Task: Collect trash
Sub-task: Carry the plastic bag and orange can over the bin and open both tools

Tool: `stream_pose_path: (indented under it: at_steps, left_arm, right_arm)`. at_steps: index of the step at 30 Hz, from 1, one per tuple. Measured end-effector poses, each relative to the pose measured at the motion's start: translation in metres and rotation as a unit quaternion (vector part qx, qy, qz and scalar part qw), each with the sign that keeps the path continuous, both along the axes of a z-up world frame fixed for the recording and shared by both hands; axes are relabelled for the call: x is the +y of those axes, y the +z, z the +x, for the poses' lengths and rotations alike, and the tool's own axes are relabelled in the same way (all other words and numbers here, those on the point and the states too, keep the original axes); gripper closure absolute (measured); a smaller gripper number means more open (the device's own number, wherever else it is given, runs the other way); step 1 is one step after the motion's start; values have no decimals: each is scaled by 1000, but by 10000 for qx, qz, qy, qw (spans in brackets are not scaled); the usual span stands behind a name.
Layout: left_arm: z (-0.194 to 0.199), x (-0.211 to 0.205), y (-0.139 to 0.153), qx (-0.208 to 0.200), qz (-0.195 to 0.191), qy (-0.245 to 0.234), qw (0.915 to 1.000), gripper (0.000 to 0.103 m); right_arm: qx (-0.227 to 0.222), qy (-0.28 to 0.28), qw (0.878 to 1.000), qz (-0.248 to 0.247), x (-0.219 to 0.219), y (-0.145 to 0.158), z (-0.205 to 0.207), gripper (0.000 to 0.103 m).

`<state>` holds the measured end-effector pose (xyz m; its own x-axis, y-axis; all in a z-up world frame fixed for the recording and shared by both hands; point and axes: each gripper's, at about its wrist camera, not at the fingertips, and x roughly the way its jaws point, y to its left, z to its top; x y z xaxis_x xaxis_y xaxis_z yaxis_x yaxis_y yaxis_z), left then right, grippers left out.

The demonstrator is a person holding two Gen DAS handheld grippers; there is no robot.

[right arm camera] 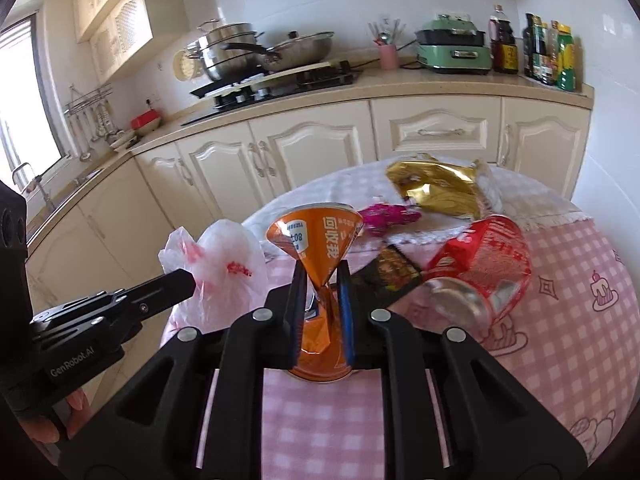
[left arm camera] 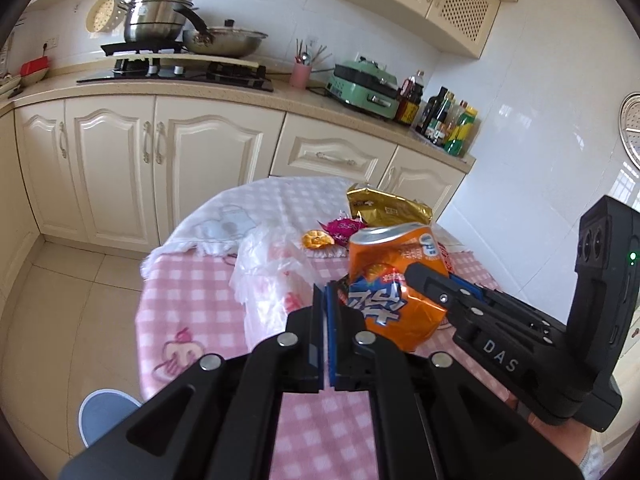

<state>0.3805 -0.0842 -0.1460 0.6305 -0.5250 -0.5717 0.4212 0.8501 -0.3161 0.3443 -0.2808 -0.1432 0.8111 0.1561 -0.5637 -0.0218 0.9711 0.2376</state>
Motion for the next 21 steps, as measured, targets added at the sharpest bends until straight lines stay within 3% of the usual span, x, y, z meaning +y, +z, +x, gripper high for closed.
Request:
stream_pose_path:
  at_steps: [7,13,21]
  left_arm:
    - [-28,57,8,-97,-158,312,9993,102]
    - [-53,133,2,-84,-155,888,9959,102]
    - [-67,244,-46,414,-123,1840,9820,102]
  right_arm:
    - [-89,582,9982,85,62,11,-11,88]
    - [-25,1280,9917,133,134,10,-7,88]
    - [421,2227,9740,47,246,-31,6,88]
